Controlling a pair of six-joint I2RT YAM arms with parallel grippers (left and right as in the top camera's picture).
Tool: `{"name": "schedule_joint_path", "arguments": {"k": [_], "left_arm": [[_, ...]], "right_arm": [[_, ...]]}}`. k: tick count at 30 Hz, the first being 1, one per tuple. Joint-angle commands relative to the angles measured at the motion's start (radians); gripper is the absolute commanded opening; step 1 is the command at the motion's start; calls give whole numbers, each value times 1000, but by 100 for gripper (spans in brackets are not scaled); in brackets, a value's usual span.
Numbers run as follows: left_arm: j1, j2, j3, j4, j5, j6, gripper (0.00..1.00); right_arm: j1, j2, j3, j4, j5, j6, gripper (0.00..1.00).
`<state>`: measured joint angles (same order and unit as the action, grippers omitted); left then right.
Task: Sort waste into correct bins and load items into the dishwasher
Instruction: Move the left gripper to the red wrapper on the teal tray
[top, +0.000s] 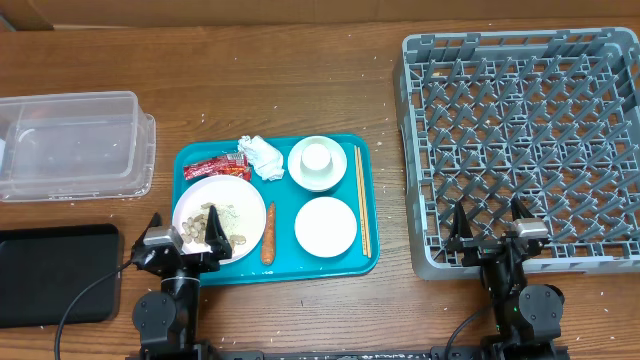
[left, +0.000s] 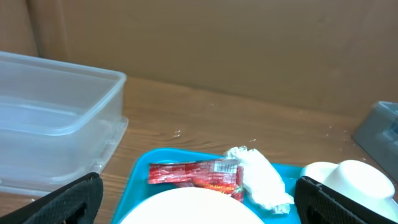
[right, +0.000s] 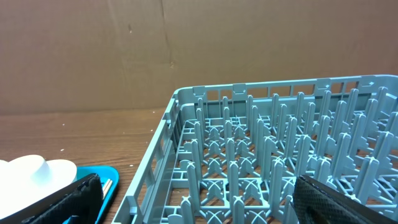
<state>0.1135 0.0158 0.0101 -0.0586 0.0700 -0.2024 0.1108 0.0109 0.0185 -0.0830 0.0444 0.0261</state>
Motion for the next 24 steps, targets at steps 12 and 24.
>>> {"name": "schedule_joint_path", "arguments": {"k": [12, 24], "left_arm": [[5, -8, 45, 238, 696, -609, 100], [5, 736, 856, -409, 892, -143, 100]], "right_arm": [[-6, -8, -10, 3, 6, -1, 100], [-6, -8, -10, 3, 6, -1, 100]]}}
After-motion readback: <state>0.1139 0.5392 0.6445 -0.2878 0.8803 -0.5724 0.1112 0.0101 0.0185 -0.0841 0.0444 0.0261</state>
